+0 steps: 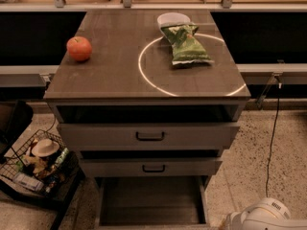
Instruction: Close bottom drawer
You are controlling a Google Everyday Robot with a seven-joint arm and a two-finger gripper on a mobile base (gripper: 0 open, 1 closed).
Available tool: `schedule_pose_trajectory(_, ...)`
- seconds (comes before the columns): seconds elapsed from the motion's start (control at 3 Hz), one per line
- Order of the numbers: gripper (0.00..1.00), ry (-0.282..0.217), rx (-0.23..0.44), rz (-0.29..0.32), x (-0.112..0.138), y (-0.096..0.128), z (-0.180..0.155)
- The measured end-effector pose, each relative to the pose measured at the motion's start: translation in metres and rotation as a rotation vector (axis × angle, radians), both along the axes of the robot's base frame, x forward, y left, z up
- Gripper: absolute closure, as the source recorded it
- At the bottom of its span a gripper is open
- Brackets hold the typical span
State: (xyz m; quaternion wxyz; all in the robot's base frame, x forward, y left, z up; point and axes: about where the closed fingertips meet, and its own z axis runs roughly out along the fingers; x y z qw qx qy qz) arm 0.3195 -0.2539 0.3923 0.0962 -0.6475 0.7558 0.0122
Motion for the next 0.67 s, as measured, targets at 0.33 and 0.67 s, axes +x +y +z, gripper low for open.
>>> schedule_pose_trajectory(0.33, 1.0, 0.002, 0.014, 0.006, 0.0, 0.006, -0.012)
schedule_pose_trajectory(0.67, 1.0, -0.001, 0.053, 0.008, -0.002, 0.009, -0.044)
